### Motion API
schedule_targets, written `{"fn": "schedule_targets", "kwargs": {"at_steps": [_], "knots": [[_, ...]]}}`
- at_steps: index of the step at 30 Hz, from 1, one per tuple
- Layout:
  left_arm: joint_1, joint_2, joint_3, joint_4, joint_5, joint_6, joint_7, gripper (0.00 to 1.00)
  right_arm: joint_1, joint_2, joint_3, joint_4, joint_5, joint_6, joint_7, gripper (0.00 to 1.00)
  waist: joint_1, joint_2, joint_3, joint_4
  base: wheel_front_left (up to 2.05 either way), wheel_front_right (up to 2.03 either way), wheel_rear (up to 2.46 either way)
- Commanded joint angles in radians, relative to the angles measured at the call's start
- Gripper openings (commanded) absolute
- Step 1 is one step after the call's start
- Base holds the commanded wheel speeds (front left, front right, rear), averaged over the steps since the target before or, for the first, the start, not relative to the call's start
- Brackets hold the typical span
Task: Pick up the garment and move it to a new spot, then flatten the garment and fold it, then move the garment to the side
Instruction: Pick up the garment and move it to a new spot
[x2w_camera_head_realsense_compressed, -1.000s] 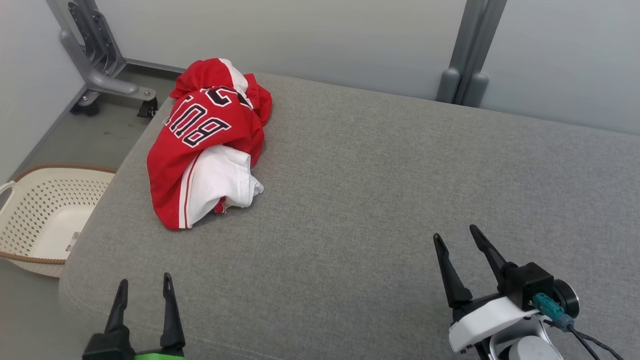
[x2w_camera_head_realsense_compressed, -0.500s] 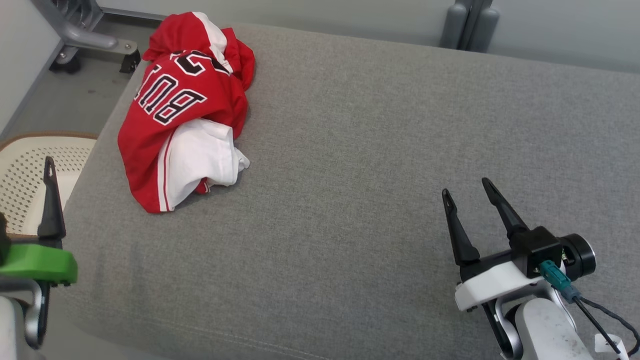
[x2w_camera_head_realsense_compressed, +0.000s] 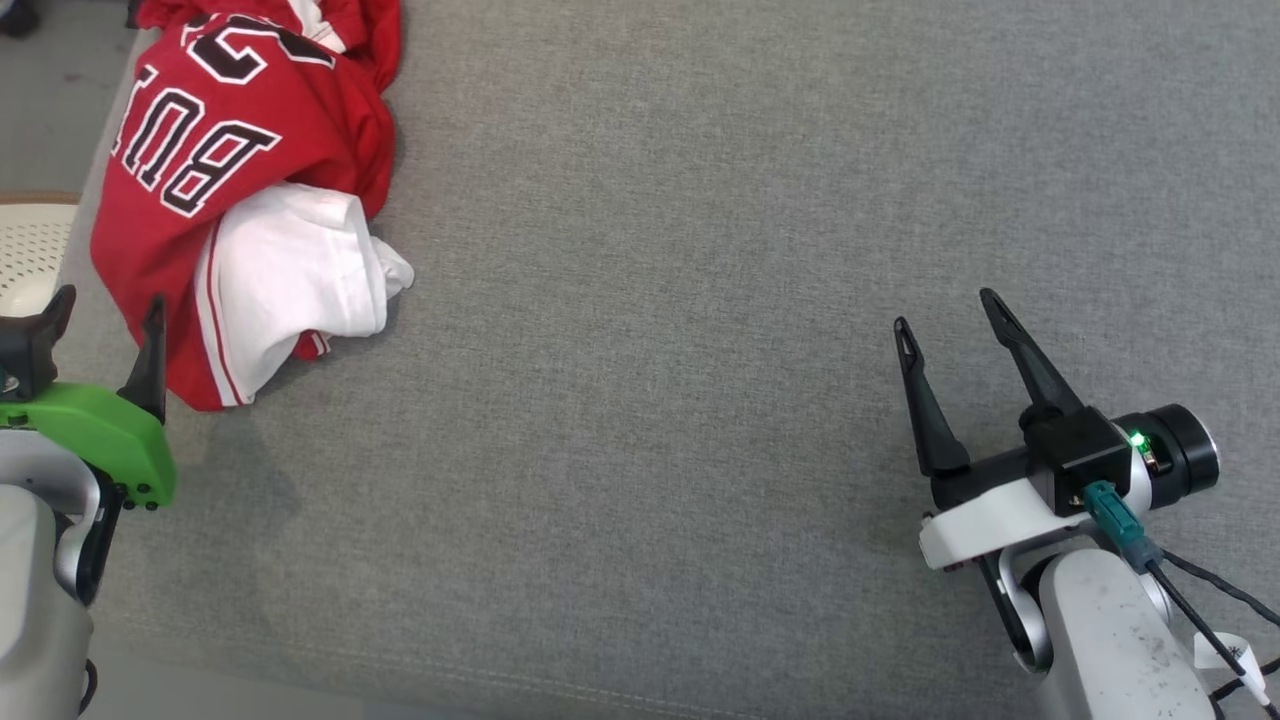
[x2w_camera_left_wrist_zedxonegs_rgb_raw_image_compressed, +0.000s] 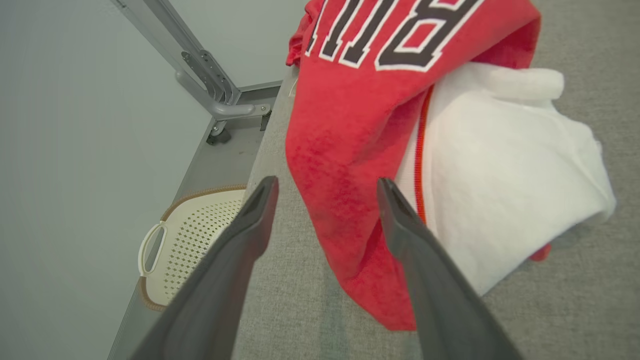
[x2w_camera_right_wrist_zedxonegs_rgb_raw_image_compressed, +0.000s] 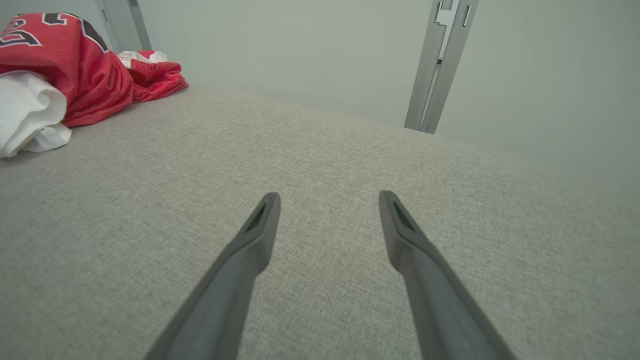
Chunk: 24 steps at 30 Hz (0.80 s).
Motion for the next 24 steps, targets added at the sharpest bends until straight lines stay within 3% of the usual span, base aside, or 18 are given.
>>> {"fn": "schedule_targets", "kwargs": {"at_steps": [1, 5, 8, 9, 11, 12, 19, 24], "knots": [[-0.029, 0.015, -0.002, 0.029, -0.012, -0.001, -0.012, 1.00, -0.017, -0.004, -0.003, -0.008, -0.008, 0.000, -0.003, 1.00, -0.0001, 0.0000, 0.039, -0.033, 0.00, 0.00, 0.00], [-0.072, 0.007, -0.002, 0.127, -0.029, -0.001, -0.046, 0.99, -0.020, -0.004, -0.003, -0.014, -0.017, 0.000, -0.003, 1.00, -0.0001, 0.0000, 0.051, -0.045, 0.00, 0.00, 0.00], [-0.095, -0.002, -0.020, 0.174, -0.054, -0.001, -0.054, 0.48, -0.023, -0.004, 0.000, -0.015, -0.019, 0.000, -0.003, 1.00, -0.0001, 0.0000, 0.054, -0.052, 0.00, 0.00, 0.00], [-0.104, -0.002, -0.027, 0.189, -0.065, -0.001, -0.058, 0.40, -0.024, -0.004, 0.001, -0.015, -0.017, 0.000, -0.003, 1.00, -0.0001, 0.0000, 0.055, -0.055, 0.00, 0.00, 0.00], [-0.118, -0.002, -0.043, 0.210, -0.081, -0.001, -0.070, 0.09, -0.027, -0.004, 0.004, -0.015, -0.012, 0.000, -0.003, 1.00, -0.0001, 0.0000, 0.055, -0.060, 0.00, 0.00, 0.00], [-0.124, -0.002, -0.049, 0.218, -0.086, -0.001, -0.079, 0.00, -0.027, -0.004, 0.004, -0.016, -0.009, 0.000, -0.003, 1.00, -0.0001, 0.0000, 0.054, -0.062, 0.00, 0.00, 0.00], [-0.169, 0.041, -0.080, 0.260, -0.058, 0.000, -0.139, 0.00, -0.030, -0.004, 0.003, -0.010, 0.022, 0.000, -0.003, 1.00, -0.0001, 0.0000, 0.020, -0.073, 0.00, 0.00, 0.00], [-0.204, 0.104, -0.099, 0.239, -0.008, 0.011, -0.164, 0.00, -0.028, -0.004, 0.013, 0.004, 0.067, 0.000, -0.003, 1.00, -0.0001, 0.0000, -0.041, -0.087, 0.00, 0.00, 0.00]]}}
